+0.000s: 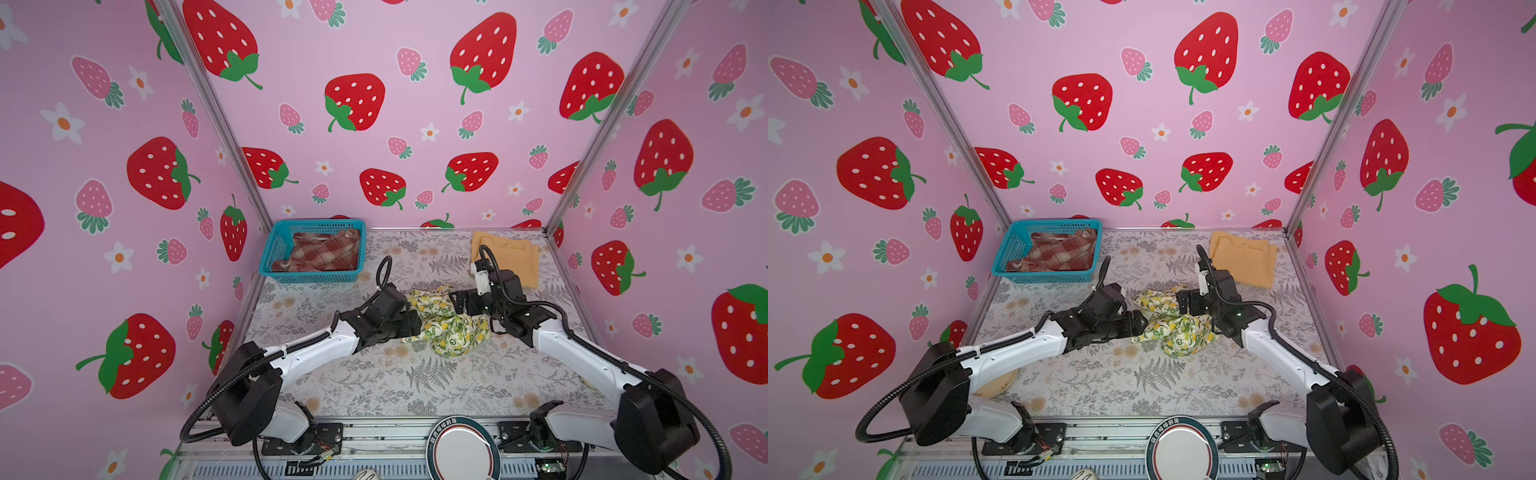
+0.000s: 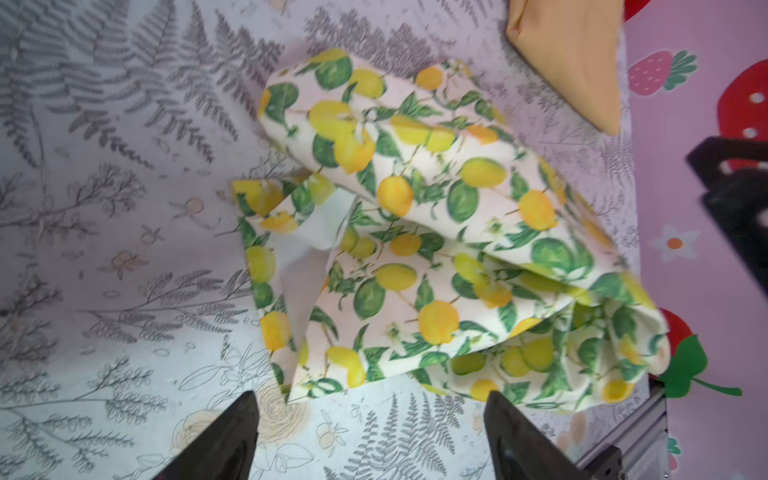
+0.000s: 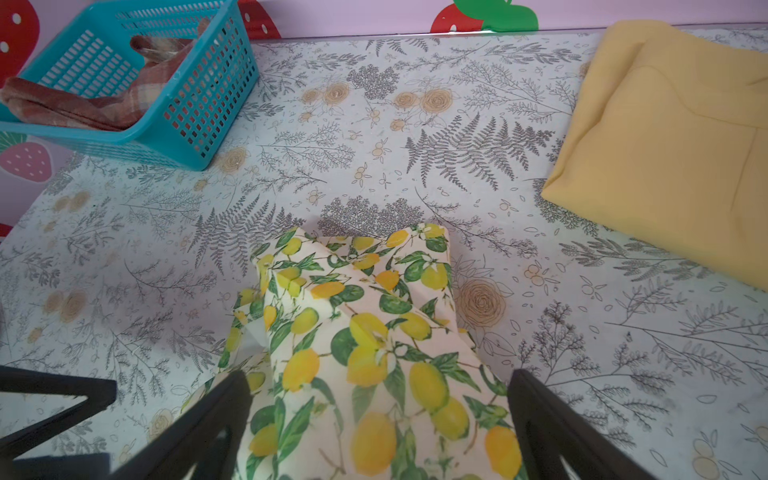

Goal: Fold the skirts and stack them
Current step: 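Grasp the lemon-print skirt edge with the right gripper while the left gripper holds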

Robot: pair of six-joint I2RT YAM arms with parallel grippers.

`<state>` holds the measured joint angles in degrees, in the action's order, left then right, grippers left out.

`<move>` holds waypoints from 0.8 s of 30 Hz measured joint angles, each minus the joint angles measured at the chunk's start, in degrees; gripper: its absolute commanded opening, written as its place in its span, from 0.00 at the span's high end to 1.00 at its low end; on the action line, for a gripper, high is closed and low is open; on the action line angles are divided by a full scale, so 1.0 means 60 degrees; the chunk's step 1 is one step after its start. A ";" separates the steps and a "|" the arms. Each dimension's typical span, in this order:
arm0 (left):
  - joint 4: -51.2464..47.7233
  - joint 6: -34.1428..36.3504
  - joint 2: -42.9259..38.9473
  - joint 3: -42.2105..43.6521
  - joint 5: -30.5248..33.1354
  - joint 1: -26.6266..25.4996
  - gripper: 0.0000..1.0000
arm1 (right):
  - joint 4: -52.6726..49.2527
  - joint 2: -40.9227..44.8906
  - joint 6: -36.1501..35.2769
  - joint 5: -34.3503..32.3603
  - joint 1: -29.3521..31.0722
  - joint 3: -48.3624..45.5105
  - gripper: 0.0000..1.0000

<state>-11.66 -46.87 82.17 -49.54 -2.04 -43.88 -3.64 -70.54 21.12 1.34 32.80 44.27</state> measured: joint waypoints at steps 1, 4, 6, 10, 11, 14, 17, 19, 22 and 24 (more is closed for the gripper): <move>0.0051 -0.0026 -0.0029 0.0146 0.0011 0.0004 0.14 | -0.0055 0.0146 0.0036 -0.0124 0.0095 -0.0124 0.00; 0.0219 -0.0091 -0.0036 0.0328 0.0026 0.0044 0.14 | -0.0120 0.0481 0.0138 -0.0608 0.0131 -0.0535 0.00; 0.0346 -0.0117 -0.0011 0.0331 0.0022 0.0098 0.14 | -0.0142 0.0718 0.0240 -0.0951 0.0120 -0.0918 0.00; 0.0590 -0.0127 0.0197 0.0313 0.0022 0.0291 0.14 | -0.0244 0.1260 0.0404 -0.1413 0.0102 -0.1625 0.00; 0.0608 -0.0124 0.0291 0.0291 0.0022 0.0353 0.14 | -0.0244 0.1348 0.0448 -0.1464 0.0066 -0.1734 0.00; 0.0612 -0.0102 0.0681 0.0058 -0.0011 0.0612 0.14 | -0.0189 0.1548 0.0535 -0.1464 -0.0131 -0.2058 0.00; 0.0525 0.0025 0.1166 -0.0546 -0.0080 0.0929 0.14 | 0.0025 0.1803 0.0612 -0.1107 -0.0721 -0.2503 0.00; 0.0444 0.0113 0.1450 -0.1089 -0.0120 0.1118 0.14 | 0.0131 0.2033 0.0678 -0.0798 -0.1206 -0.2820 0.00; 0.0353 0.0273 0.1927 -0.1974 -0.0248 0.1377 0.14 | 0.0168 0.2386 0.0761 -0.0499 -0.1628 -0.3129 0.00; 0.0248 0.0357 0.2313 -0.2619 -0.0331 0.1512 0.15 | 0.0222 0.2528 0.0780 -0.0255 -0.1814 -0.3238 0.00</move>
<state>-10.17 -44.73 96.05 -65.25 -4.03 -34.81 -2.31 -55.37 25.80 -0.19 21.91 24.84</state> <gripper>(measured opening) 0.856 0.995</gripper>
